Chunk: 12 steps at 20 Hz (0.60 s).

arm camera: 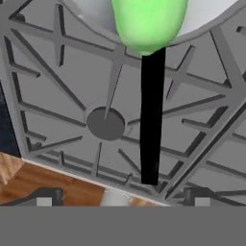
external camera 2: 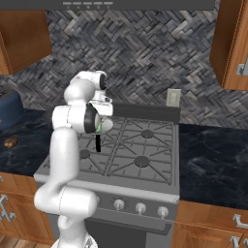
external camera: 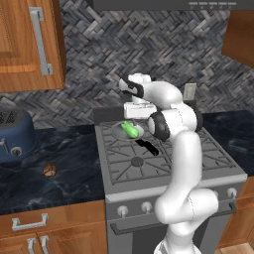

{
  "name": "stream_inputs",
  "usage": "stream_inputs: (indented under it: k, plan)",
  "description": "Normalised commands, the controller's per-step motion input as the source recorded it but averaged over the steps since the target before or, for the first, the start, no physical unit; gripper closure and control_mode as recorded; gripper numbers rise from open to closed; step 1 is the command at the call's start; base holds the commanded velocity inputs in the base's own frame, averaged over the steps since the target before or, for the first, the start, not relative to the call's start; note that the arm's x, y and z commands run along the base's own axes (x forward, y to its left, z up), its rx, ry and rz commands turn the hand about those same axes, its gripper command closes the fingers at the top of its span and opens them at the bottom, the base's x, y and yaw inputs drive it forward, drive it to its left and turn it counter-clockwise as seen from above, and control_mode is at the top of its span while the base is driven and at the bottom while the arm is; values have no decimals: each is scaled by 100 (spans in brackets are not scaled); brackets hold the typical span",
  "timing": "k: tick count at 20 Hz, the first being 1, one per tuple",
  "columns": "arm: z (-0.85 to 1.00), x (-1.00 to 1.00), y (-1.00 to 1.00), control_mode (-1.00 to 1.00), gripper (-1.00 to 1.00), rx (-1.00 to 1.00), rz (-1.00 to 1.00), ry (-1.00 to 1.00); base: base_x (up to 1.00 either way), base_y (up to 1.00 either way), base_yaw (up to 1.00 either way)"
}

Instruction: Put the potato and corn in the pan. Then turn on the rear left burner and set the heat to medium.

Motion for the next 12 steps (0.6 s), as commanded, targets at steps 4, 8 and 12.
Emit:
stream_inputs:
  k: [4, 8, 12]
  plan:
    - [20, -58, 0, -100, -100, 0, 0, -9, 0, 0, 0]
    - [20, -56, 0, -100, -100, 0, 0, -11, 0, 0, 0]
    - [21, -58, 0, -100, -100, 0, 0, -12, 0, 0, 0]
